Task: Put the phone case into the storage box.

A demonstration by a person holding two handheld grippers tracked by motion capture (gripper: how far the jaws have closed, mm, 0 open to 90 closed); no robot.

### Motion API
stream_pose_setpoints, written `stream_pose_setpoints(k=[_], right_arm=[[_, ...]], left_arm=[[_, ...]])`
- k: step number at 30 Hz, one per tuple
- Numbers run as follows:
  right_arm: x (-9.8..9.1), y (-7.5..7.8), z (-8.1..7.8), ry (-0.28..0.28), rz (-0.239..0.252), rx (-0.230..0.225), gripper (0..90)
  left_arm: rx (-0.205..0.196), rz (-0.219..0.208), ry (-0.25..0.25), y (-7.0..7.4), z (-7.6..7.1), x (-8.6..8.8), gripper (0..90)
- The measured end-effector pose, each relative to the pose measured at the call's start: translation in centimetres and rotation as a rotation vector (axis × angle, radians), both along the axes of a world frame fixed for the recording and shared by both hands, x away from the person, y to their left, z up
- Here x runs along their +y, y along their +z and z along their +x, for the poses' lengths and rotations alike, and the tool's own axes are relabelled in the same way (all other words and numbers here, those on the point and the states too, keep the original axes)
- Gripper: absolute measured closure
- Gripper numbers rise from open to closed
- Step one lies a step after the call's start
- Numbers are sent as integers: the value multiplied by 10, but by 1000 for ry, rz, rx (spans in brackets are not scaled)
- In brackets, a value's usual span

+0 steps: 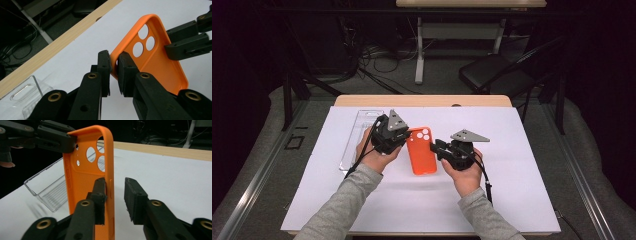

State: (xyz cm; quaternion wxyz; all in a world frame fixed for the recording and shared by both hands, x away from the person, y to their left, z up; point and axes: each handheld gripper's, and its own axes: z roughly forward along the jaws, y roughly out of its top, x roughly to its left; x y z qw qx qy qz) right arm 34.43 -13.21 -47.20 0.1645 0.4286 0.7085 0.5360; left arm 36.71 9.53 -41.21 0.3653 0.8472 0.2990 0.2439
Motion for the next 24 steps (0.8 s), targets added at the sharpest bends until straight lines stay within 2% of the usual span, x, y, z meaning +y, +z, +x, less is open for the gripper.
stream_pose_setpoints(k=[5,11,16,20,24], right_arm=[[-2,2,-1,-8,-1,-16,614],[-4,2,0,-14,-7,-14,524],[-7,1,3,-12,-35,3,477],[-10,0,6,-12,-77,-20,426],[-14,-2,7,-14,-80,-12,405]], left_arm=[[4,3,13,-1,4,3,812],[10,3,17,-1,6,7,812],[15,-5,24,0,10,9,812],[13,-9,26,0,11,10,812],[16,-6,22,2,13,13,812]])
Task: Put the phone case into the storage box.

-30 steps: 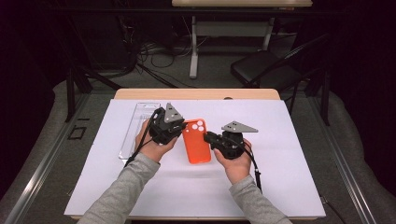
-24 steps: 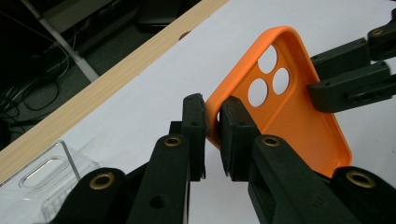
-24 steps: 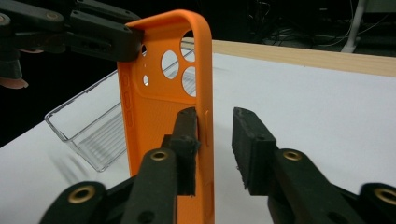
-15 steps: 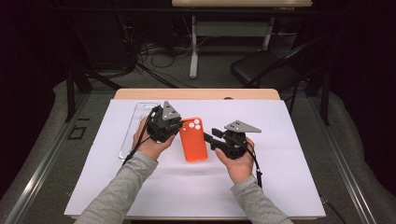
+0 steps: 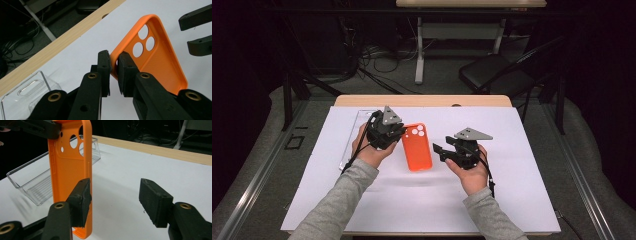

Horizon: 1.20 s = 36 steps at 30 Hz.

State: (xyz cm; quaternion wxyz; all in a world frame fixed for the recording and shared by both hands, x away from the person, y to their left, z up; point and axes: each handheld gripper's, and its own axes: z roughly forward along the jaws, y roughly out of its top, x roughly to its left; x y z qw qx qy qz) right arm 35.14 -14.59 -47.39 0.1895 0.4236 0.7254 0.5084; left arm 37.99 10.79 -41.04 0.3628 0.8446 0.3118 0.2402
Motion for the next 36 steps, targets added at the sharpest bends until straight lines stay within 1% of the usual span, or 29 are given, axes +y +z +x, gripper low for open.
stream_pose_setpoints(k=[2,4,5,6,10,12,13,14,15,16,19,22,24,27,28,29,31,32,34,36], right_arm=[[-2,-1,0,-11,20,17,372],[-5,-2,0,-21,39,8,342],[-6,-1,0,-24,32,7,329],[-7,-1,0,-29,30,1,315],[-10,-1,0,-39,29,-6,303],[-11,-1,0,-40,29,3,295],[-12,-2,0,-45,27,-1,295],[-11,-2,-1,-58,19,-4,295],[-12,-2,-1,-59,7,-8,291],[-12,-2,-1,-62,8,-17,284],[-13,-1,-2,-74,25,-16,246],[-12,-1,-3,-86,-21,-28,203],[-12,-1,-3,-87,-5,-17,167],[-13,-2,-2,-87,-5,-11,162],[-13,-2,-2,-86,-8,-10,158],[-13,-2,-2,-86,-9,-7,156],[-13,-2,-2,-82,-10,0,149],[-14,-2,-2,-82,-11,7,149],[-14,-3,-1,-84,-14,13,149],[-14,-4,-1,-85,-15,22,149]], left_arm=[[2,-4,2,1,0,1,812],[4,-9,0,2,1,2,812],[5,-8,-2,2,1,3,812],[8,-20,3,2,1,4,811],[15,-9,-1,3,3,7,811],[12,-21,6,3,3,8,811],[12,-25,8,3,3,8,811],[12,-25,7,3,3,8,811],[13,-24,6,3,2,8,812],[10,-16,3,3,2,9,812],[3,-9,2,4,2,10,812],[13,-20,0,4,3,11,812],[18,-13,-2,5,3,13,812],[15,-11,2,6,3,14,812],[8,-11,3,6,3,15,811],[13,-7,0,7,3,16,811],[14,-11,-1,9,4,18,811],[12,-22,1,9,4,19,811],[11,-14,-3,11,6,22,811],[3,-13,5,13,7,25,810]])
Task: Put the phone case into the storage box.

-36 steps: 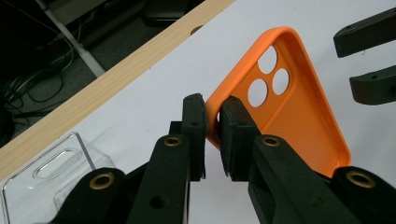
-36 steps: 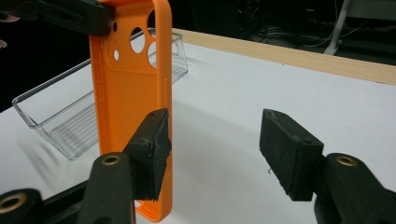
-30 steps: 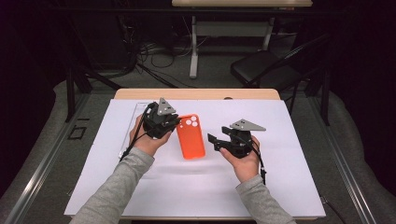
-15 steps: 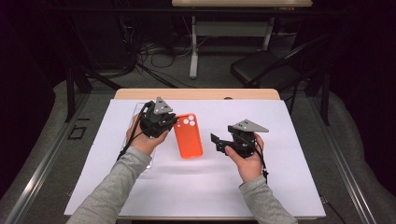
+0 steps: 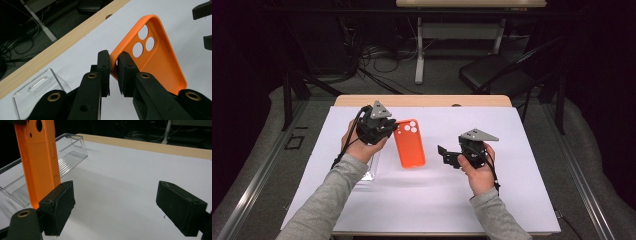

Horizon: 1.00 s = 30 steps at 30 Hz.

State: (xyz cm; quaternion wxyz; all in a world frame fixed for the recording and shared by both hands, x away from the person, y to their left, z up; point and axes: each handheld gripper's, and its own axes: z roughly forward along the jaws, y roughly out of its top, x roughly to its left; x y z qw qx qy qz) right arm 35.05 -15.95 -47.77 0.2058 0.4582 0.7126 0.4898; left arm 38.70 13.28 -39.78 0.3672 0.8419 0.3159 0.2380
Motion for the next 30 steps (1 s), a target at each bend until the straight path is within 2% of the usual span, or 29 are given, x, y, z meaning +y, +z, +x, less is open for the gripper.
stream_pose_setpoints(k=[2,7,17,26,30], right_arm=[[0,0,0,-2,2,6,149],[-2,0,1,-10,11,10,149],[-5,1,0,-17,18,4,149],[-9,1,1,-27,18,3,149],[-8,0,1,-27,19,6,149]], left_arm=[[-3,5,-7,2,2,4,809],[-11,13,30,5,6,11,808],[-14,34,61,23,10,20,809],[4,48,62,31,21,35,809],[-15,49,58,32,25,45,809]])
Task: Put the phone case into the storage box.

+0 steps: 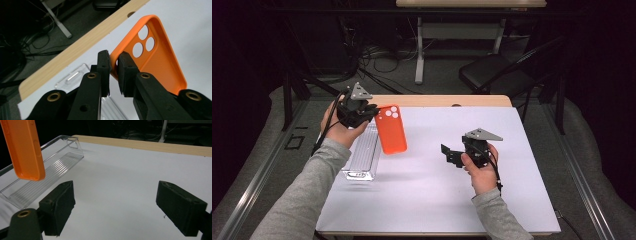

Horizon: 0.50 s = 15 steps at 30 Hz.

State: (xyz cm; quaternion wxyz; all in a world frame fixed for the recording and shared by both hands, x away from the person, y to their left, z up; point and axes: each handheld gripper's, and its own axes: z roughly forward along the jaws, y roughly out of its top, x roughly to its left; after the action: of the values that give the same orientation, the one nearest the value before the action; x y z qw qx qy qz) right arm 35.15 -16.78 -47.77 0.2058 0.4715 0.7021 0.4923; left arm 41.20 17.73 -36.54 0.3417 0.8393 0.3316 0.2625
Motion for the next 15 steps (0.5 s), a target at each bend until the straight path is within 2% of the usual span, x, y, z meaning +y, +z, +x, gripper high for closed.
stream_pose_setpoints(k=[6,12,15], right_arm=[[-1,0,0,-6,-3,-1,149],[0,-1,0,-8,-7,1,150],[0,-1,1,-9,-9,0,150]], left_arm=[[-46,0,-17,2,4,11,808],[-88,37,-17,-1,9,20,808],[-98,35,-21,-3,13,25,808]])
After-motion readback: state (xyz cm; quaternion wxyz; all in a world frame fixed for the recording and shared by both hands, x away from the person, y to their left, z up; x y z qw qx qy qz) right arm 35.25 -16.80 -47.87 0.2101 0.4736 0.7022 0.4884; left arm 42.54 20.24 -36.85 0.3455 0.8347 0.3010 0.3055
